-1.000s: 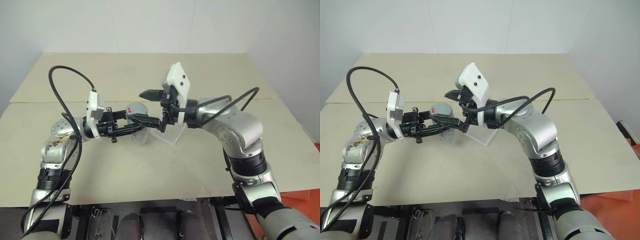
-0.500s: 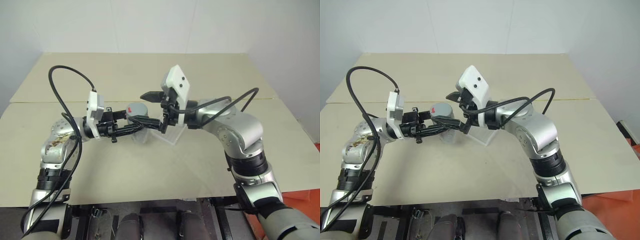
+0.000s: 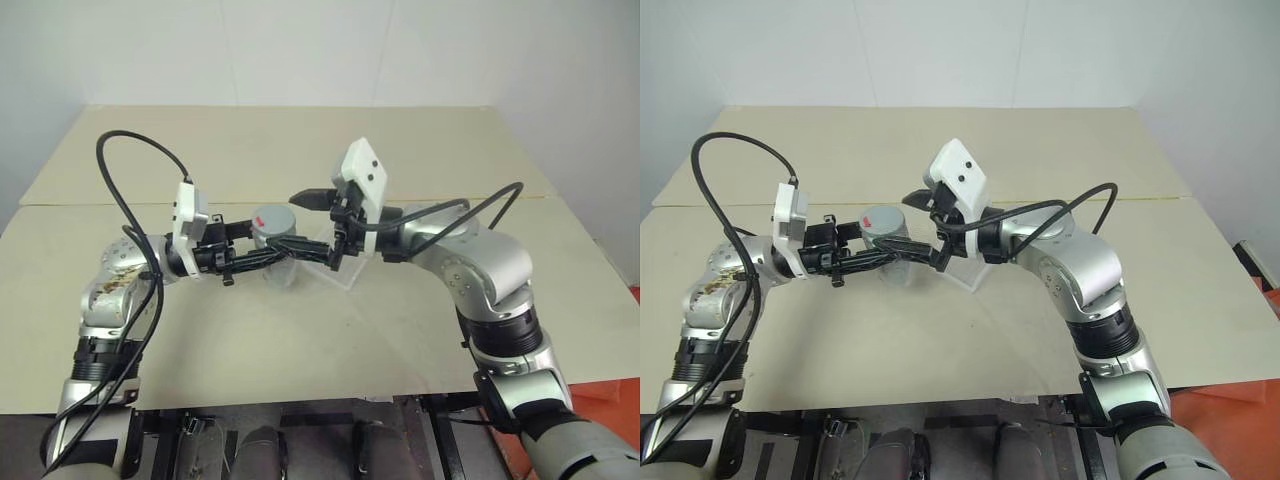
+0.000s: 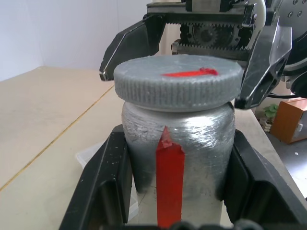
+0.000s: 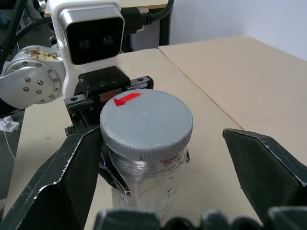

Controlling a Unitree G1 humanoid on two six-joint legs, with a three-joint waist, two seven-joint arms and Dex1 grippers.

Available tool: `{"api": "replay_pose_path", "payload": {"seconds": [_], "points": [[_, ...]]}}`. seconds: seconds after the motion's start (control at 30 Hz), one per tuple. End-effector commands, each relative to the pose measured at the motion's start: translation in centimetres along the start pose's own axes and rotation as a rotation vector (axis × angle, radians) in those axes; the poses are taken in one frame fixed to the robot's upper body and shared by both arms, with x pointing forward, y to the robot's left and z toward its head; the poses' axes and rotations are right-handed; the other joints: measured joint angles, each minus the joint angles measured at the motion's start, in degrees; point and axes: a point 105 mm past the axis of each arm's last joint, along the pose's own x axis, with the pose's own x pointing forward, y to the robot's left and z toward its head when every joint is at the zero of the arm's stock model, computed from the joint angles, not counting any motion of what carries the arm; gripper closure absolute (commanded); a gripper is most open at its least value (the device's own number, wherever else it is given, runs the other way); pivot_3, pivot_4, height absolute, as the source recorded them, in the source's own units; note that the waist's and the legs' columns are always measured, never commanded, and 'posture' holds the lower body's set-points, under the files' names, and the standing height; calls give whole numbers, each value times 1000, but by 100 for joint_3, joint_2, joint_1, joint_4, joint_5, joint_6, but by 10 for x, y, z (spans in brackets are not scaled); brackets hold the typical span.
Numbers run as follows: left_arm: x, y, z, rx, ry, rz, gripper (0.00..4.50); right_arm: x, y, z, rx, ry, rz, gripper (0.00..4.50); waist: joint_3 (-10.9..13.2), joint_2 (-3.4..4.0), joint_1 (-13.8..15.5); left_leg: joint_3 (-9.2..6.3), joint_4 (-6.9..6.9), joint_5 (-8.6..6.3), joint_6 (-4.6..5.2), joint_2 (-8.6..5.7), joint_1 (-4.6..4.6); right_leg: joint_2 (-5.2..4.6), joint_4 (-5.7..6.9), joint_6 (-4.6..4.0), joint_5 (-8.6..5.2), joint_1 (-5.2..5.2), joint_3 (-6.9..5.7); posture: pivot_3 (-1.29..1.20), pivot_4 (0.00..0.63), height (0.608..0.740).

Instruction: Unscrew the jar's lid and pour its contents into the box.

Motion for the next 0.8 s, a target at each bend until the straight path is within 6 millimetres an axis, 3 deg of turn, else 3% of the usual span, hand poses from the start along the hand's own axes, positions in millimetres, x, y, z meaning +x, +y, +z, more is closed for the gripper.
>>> {"api": "replay_pose_path", "payload": {"seconds": [0.03,0.37,0.8], "points": [[-2,-3,14,39,-26,-19,2420,-8,5,13,-29,-57,15,0,0,0,0,0,0,0,0,0,0,0,0,0,0,0,0,0,150,740],[-1,-3,15,44,-26,-17,2420,-7,16,18,-34,-80,91,0,0,0,1,0,0,0,0,0,0,0,0,0,0,0,0,0,150,740],[-1,-3,15,51,-22,-23,2420,5,13,24,-9,-102,84,0,0,0,0,0,0,0,0,0,1,0,1,0,0,0,0,0,150,740]]}}
